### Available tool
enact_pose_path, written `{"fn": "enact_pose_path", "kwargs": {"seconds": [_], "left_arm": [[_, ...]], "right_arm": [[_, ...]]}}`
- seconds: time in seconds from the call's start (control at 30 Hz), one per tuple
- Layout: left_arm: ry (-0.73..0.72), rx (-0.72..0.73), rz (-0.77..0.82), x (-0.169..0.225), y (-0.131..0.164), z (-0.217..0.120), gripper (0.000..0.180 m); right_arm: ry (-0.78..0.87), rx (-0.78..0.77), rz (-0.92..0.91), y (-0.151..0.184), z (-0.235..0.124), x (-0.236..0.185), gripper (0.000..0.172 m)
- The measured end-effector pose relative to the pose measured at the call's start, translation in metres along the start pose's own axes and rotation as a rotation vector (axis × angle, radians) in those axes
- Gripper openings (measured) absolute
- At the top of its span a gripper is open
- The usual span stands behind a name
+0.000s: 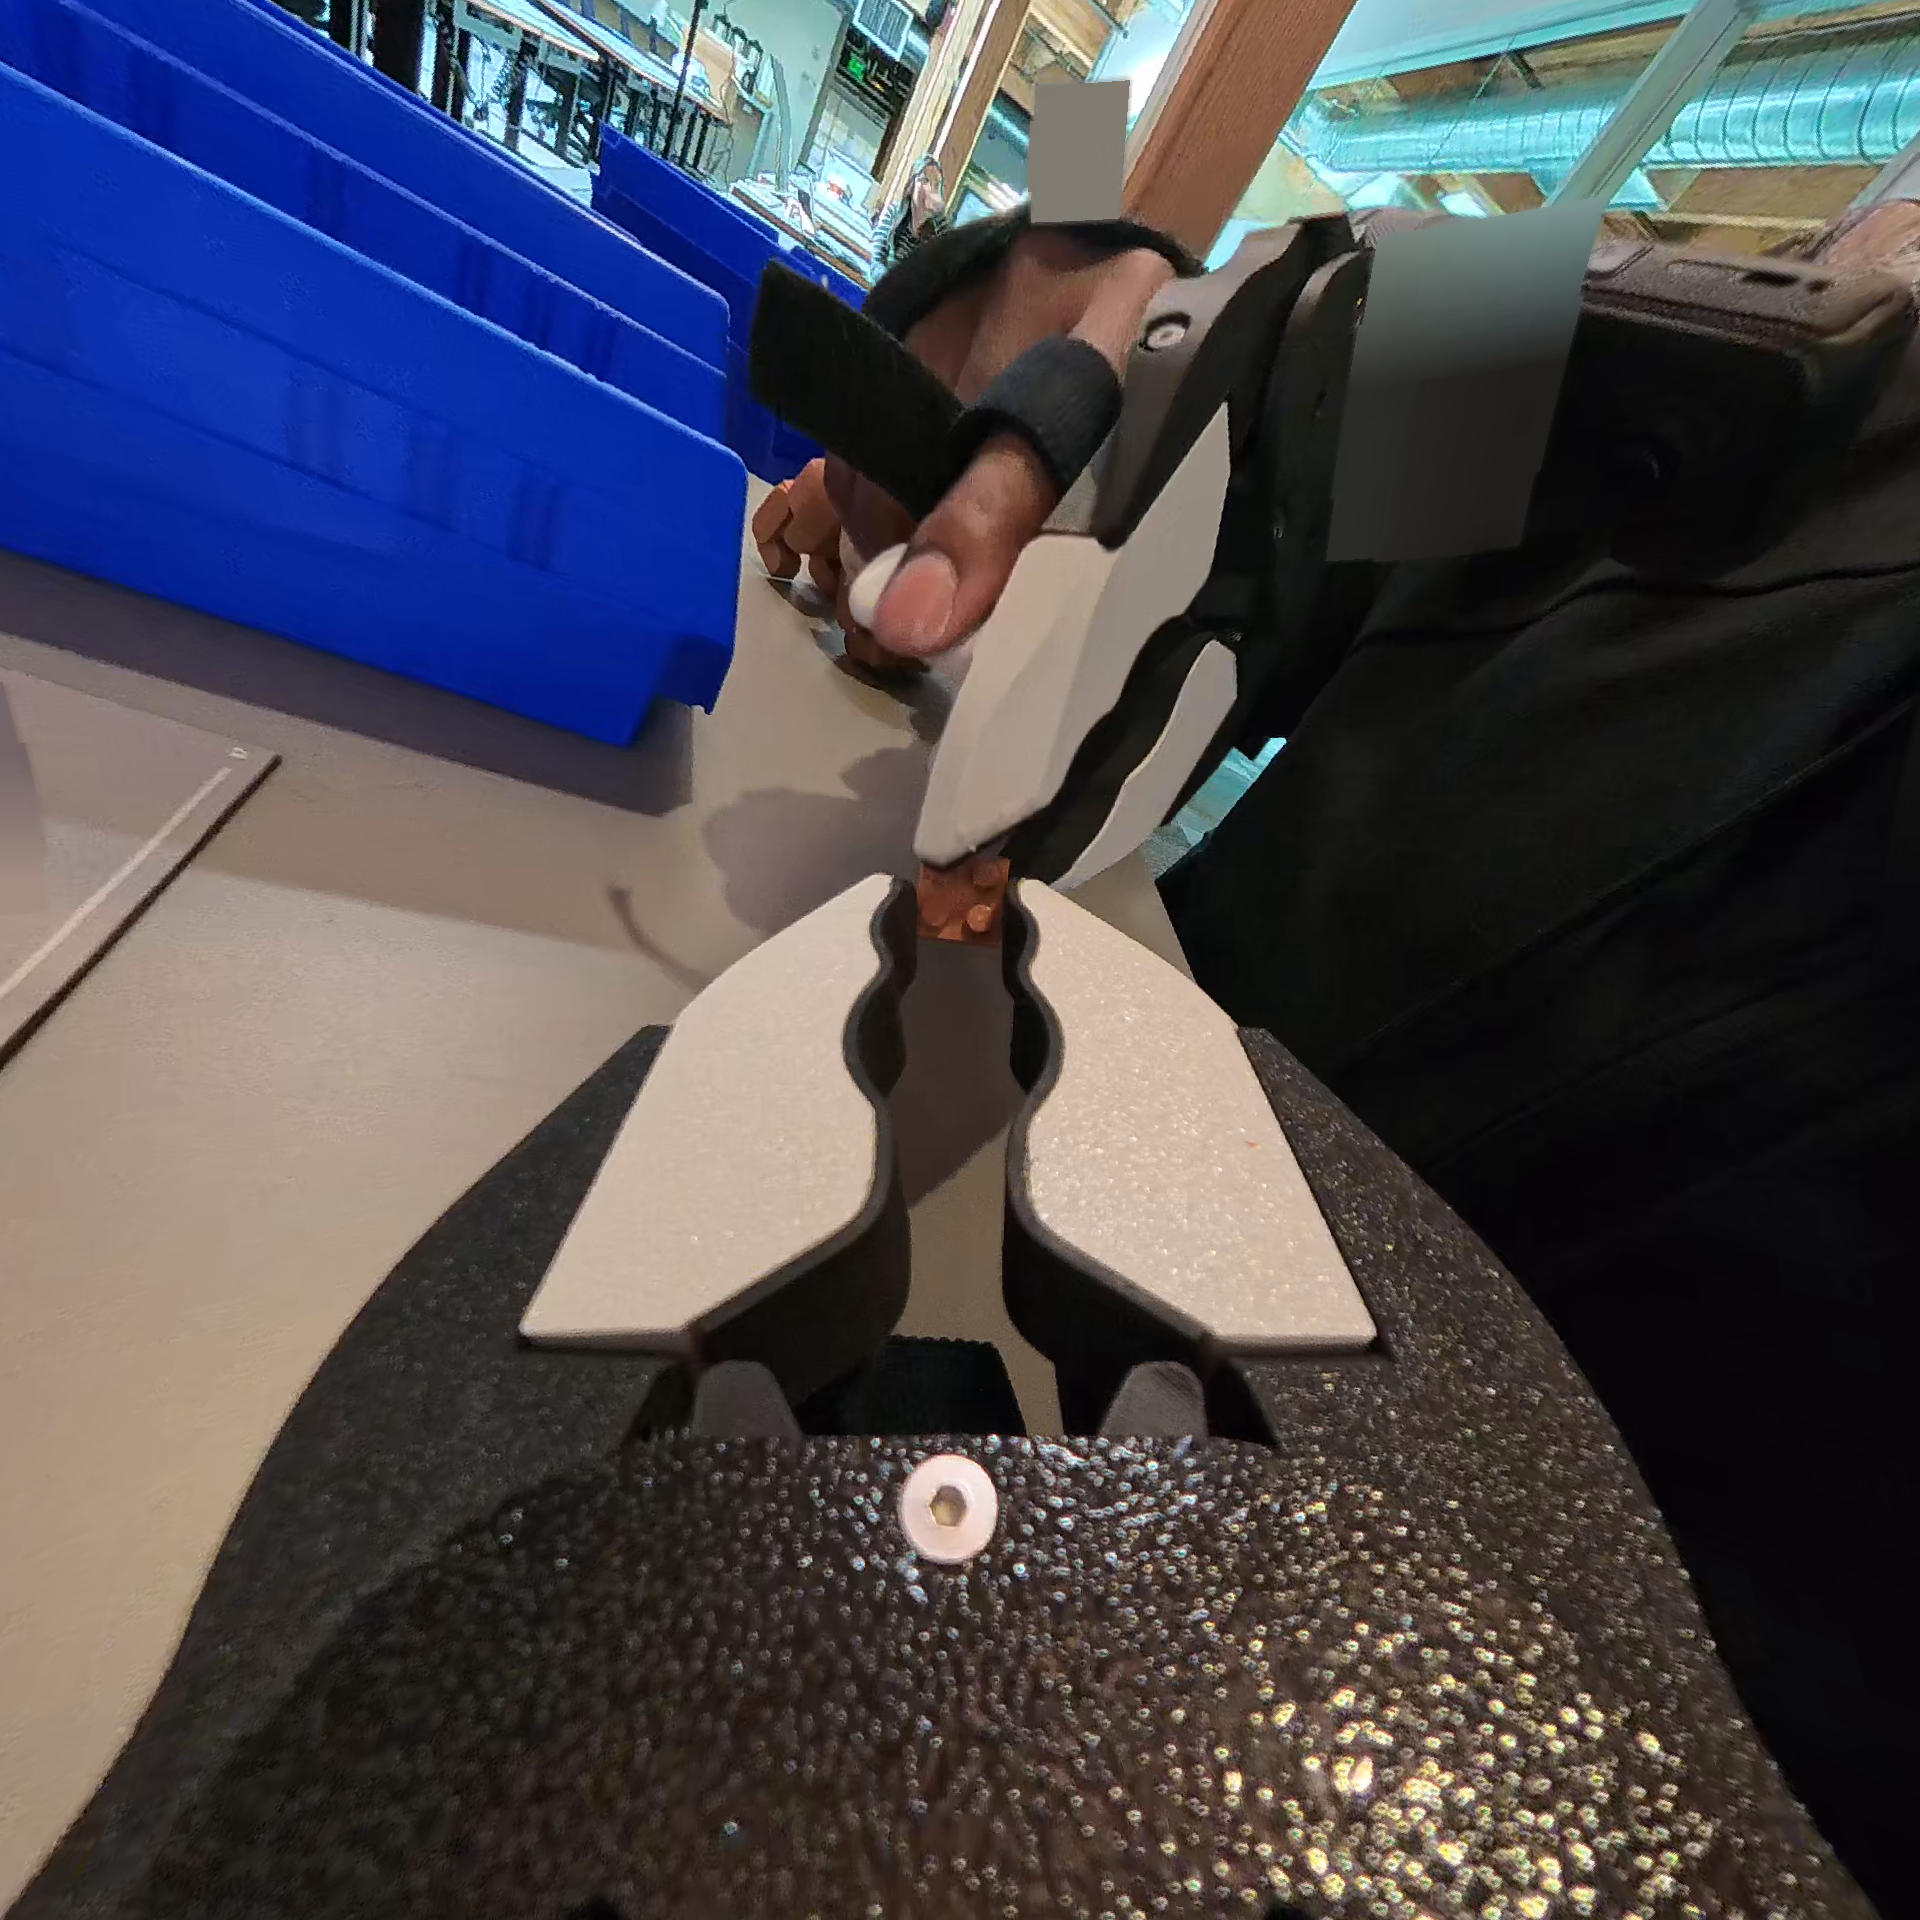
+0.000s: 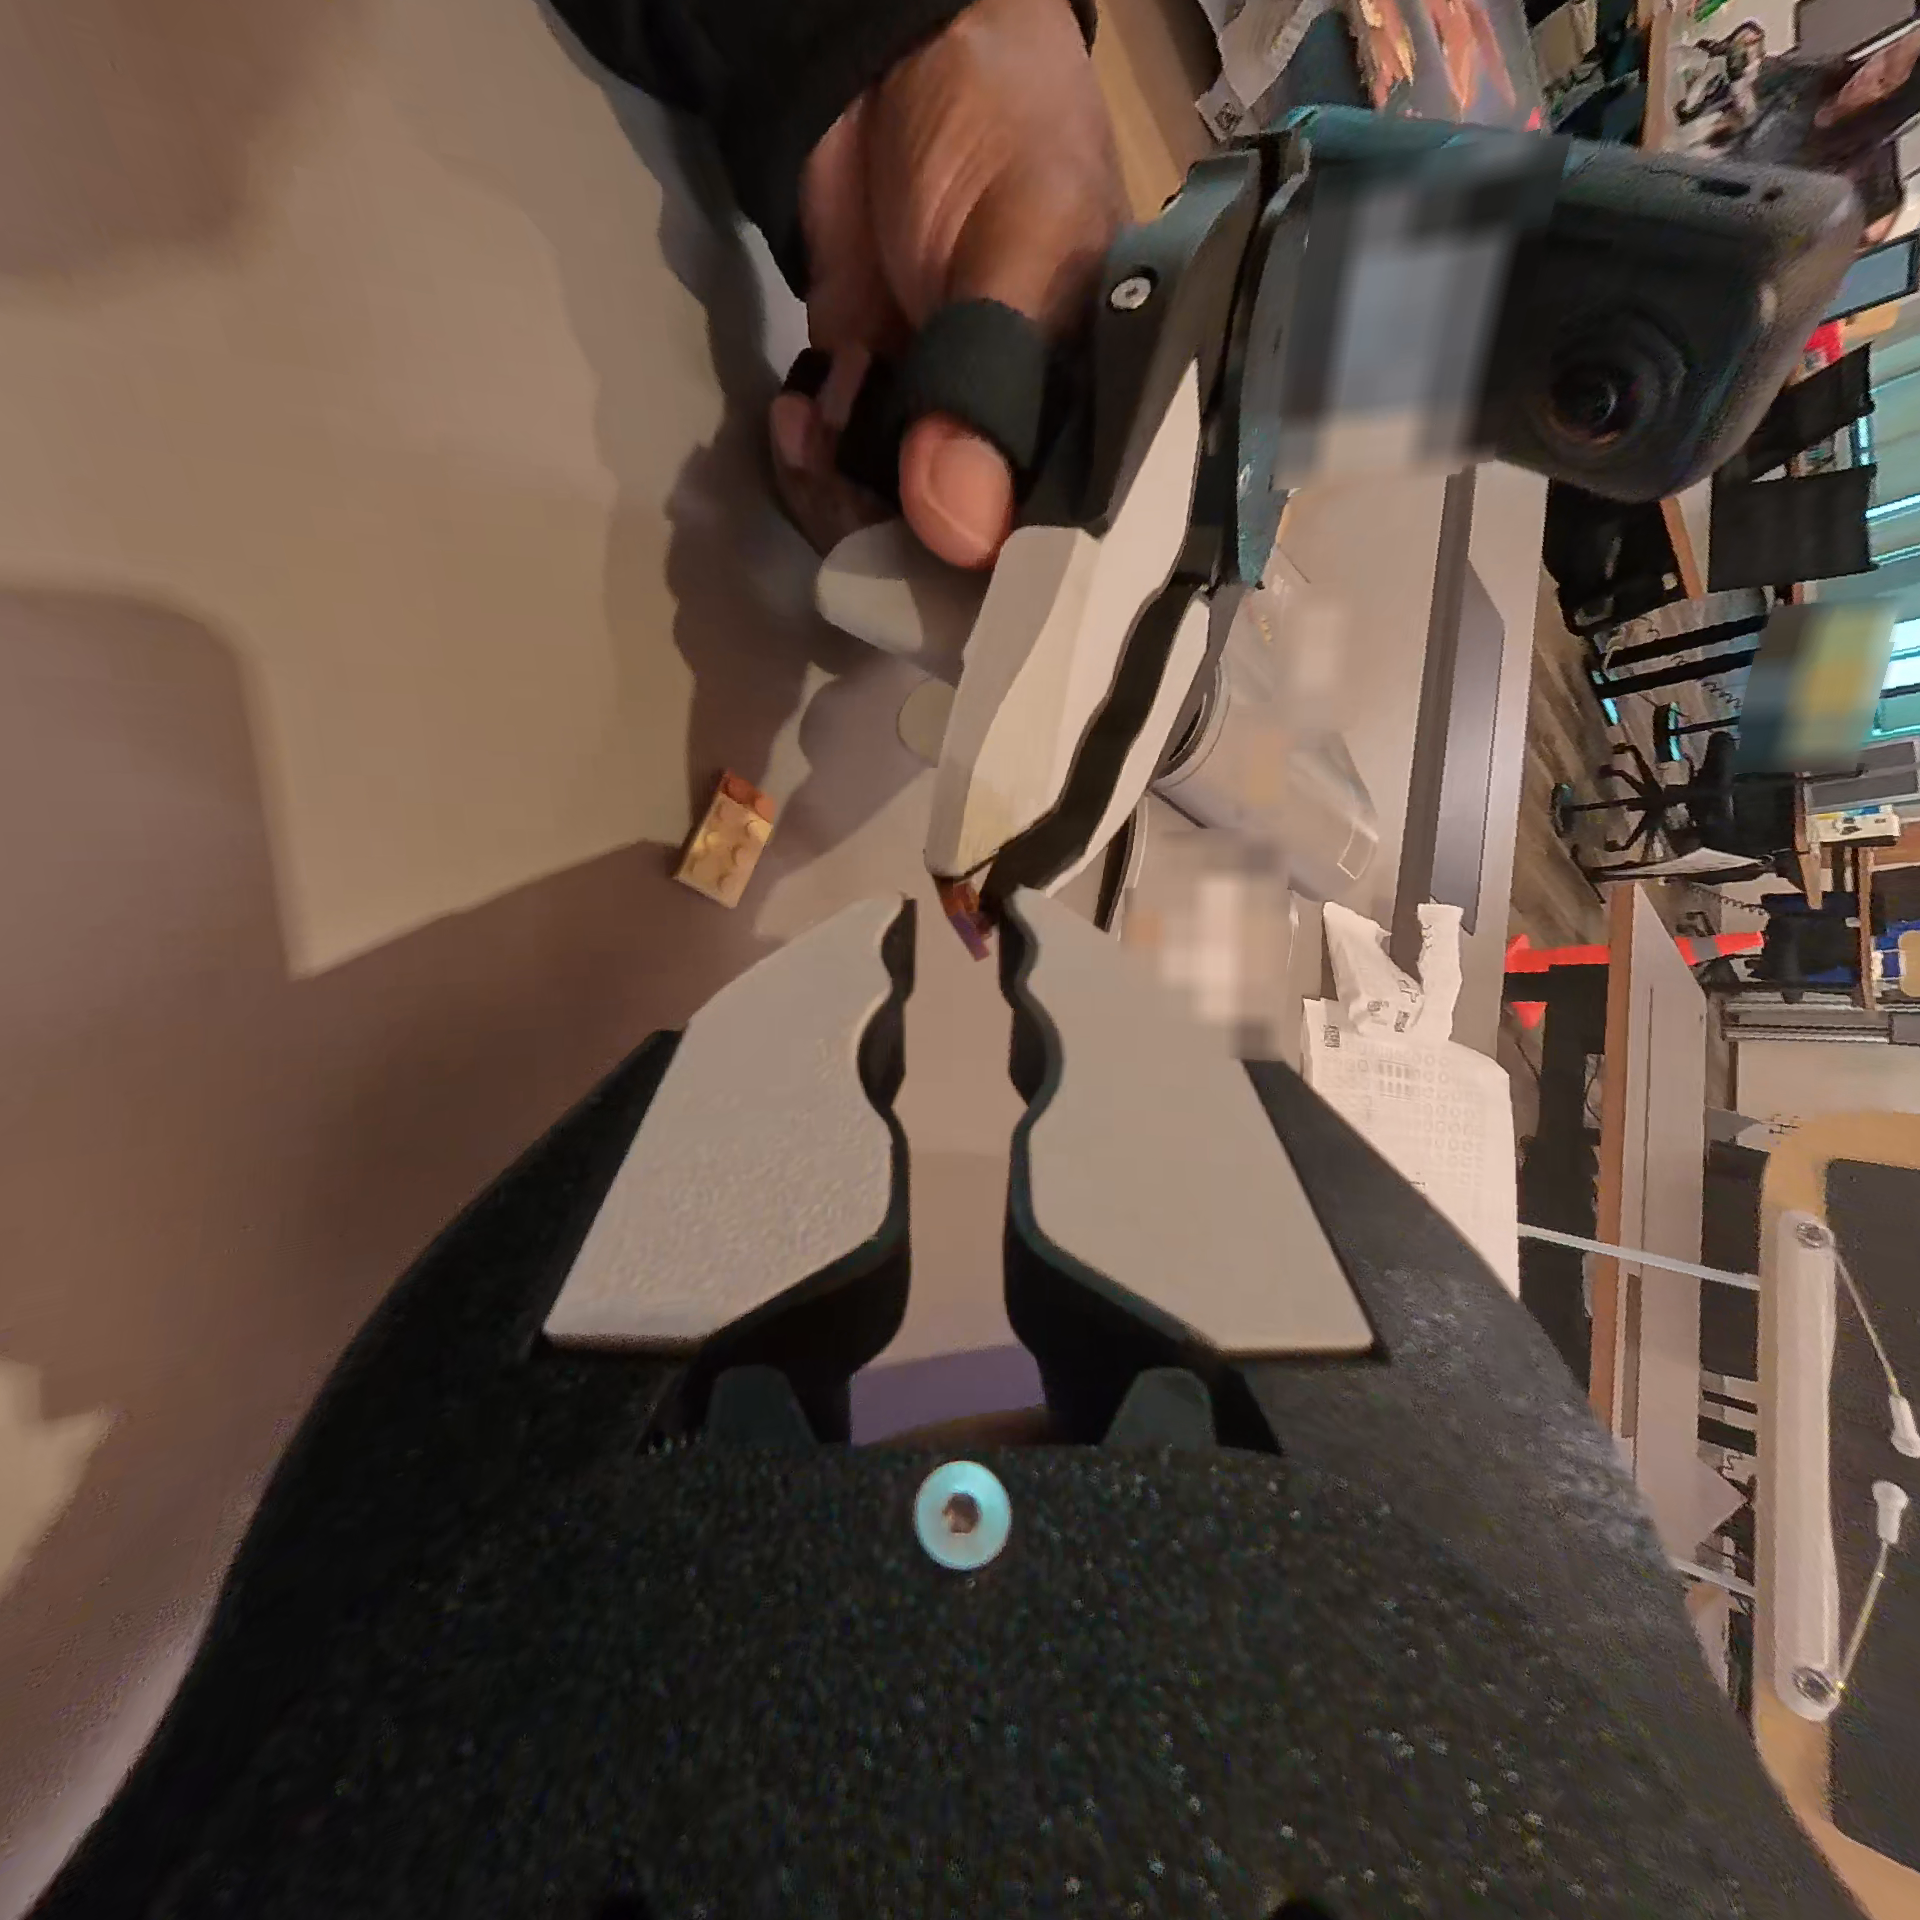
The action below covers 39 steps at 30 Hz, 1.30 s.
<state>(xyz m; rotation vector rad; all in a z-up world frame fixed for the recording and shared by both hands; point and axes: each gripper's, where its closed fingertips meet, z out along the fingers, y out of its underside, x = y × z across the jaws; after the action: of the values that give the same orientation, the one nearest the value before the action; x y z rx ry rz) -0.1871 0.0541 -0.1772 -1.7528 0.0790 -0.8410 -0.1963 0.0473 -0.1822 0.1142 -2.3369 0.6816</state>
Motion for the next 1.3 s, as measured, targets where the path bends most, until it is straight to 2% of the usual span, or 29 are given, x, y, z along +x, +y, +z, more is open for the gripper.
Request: {"fn": "enact_pose_path", "kwargs": {"seconds": [0.1,0.2,0.37,0.5,0.7,0.87,1.3], "left_arm": [[0.006,-0.003,0.006,0.002,0.001,0.002,0.014],[-0.002,0.022,0.038,0.003,-0.003,0.001,0.012],[-0.105,0.044,0.199,-0.003,-0.010,-0.003,0.011],[-0.199,0.026,0.367,-0.008,-0.011,-0.005,0.007],[-0.304,-0.031,0.519,-0.019,-0.005,-0.004,0.000],[-0.322,-0.011,0.514,-0.023,-0.009,-0.008,0.000],[-0.358,-0.023,0.499,-0.030,-0.009,-0.013,0.000]], "right_arm": [[0.013,0.001,0.004,0.000,0.000,-0.001,0.005],[0.034,0.011,0.043,0.002,-0.008,0.003,0.005],[0.166,-0.019,0.116,0.023,-0.043,0.034,0.005],[0.323,-0.123,0.184,0.067,-0.086,0.076,0.005],[0.383,-0.354,0.372,0.173,-0.121,0.108,0.005],[0.364,-0.477,0.469,0.226,-0.122,0.112,0.005],[0.202,-0.669,0.642,0.280,-0.092,0.085,0.005]]}}
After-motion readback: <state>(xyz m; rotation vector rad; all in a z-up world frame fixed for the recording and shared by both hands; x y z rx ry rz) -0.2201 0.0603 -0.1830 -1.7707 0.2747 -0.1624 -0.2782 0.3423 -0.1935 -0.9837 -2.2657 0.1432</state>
